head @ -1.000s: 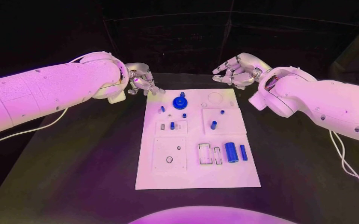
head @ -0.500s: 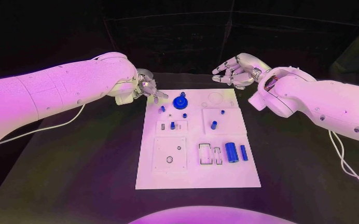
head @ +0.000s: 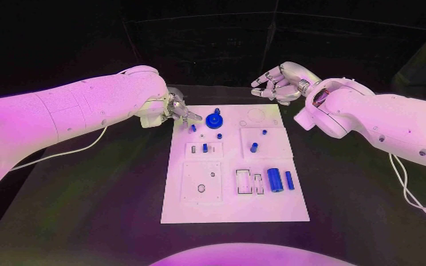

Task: Assemble the parts on the task board

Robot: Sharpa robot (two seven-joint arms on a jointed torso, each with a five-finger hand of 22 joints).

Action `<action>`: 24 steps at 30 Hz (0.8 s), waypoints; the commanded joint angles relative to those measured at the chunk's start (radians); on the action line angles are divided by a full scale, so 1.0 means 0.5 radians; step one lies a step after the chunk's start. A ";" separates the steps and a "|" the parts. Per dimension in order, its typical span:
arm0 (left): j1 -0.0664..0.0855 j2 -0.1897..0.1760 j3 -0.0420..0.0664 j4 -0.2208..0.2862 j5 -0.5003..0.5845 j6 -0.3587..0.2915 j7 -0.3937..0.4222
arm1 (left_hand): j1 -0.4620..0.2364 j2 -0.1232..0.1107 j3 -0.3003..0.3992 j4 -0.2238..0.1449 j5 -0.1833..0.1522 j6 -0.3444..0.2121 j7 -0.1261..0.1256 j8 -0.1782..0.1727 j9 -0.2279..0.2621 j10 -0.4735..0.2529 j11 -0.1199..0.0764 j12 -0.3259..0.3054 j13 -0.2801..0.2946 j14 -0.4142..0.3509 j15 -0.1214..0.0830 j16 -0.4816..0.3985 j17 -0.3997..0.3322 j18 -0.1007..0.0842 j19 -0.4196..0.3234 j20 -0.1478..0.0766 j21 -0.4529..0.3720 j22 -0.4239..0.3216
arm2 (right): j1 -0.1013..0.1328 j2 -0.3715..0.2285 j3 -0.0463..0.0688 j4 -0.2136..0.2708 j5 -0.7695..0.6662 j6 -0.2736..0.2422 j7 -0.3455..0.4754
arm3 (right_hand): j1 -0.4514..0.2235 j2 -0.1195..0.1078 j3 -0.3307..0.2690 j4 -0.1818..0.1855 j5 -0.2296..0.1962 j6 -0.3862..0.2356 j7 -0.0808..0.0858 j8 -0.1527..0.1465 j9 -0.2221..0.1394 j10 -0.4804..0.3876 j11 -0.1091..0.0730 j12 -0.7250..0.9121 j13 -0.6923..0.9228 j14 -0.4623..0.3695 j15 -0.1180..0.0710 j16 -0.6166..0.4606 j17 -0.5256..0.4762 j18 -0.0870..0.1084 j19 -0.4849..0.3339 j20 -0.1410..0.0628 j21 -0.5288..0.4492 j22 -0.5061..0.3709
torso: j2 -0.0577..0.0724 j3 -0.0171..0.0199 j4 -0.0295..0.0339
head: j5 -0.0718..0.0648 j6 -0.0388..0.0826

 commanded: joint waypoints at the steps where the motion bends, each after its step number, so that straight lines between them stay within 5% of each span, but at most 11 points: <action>1: 0.000 0.006 0.000 -0.011 0.017 0.059 -0.072 | -0.011 0.008 -0.013 -0.003 0.004 -0.018 0.002 0.015 0.006 -0.012 0.002 -0.016 -0.005 0.204 -0.013 0.006 0.526 -0.032 0.042 -0.018 0.000 0.081 | 0.003 0.002 0.001 0.001 -0.003 0.007 0.006 | -0.015 0.008 -0.002 0.013 0.012 -0.015 -0.002 0.005 -0.003 -0.006 0.002 0.009 0.002 0.033 -0.007 -0.003 0.003 0.031 -0.008 -0.004 -0.006 0.002 | -0.001 0.0008 -0.003 | 0.001 -0.002; 24: -0.019 0.050 -0.001 -0.033 0.017 0.018 -0.052 | 0.089 0.065 -0.029 -0.034 0.007 -0.062 0.003 0.060 0.080 -0.023 0.004 -0.031 -0.006 0.204 -0.012 0.006 0.526 -0.031 0.040 -0.016 -0.005 0.085 | 0.003 0.010 0.001 -0.005 -0.003 0.010 0.009 | -0.013 0.008 -0.001 0.013 0.013 -0.017 -0.002 0.005 -0.003 -0.004 0.002 0.011 0.004 0.033 -0.007 -0.002 0.004 0.030 -0.007 -0.004 -0.005 0.003 | -0.001 0.0010 -0.001 | 0.000 -0.010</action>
